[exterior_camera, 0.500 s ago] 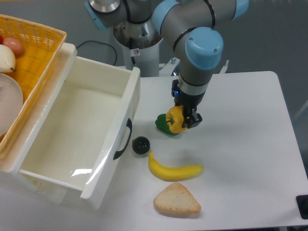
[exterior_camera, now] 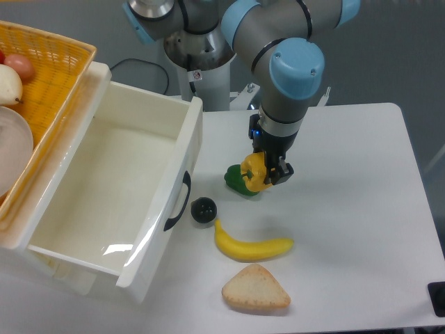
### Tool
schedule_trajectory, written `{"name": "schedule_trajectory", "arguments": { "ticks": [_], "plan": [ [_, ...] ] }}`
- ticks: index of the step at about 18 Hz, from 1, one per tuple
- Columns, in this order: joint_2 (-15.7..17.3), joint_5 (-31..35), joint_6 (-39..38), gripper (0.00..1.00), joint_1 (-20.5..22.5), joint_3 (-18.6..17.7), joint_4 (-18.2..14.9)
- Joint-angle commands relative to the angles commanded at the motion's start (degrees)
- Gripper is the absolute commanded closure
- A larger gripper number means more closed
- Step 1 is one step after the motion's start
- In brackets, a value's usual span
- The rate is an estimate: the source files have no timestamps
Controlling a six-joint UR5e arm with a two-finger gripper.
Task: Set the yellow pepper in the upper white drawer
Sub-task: 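Close the gripper on the yellow pepper beside the green pepper, then lift the yellow pepper and carry it toward the open drawer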
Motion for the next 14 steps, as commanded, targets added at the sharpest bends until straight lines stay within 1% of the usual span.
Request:
{"name": "schedule_trajectory", "arguments": {
  "ticks": [4, 8, 11, 14],
  "plan": [
    [0.00, 0.00, -0.61, 0.92, -0.35, 0.62, -0.09],
    [0.17, -0.17, -3.52, 0.92, -0.70, 1.06, -0.35],
    [2.54, -1.93, -6.23, 0.92, -0.97, 1.06, -1.22],
    [3.43, -4.30, -8.35, 0.92, -0.88, 1.06, -1.67]
  ]
}}
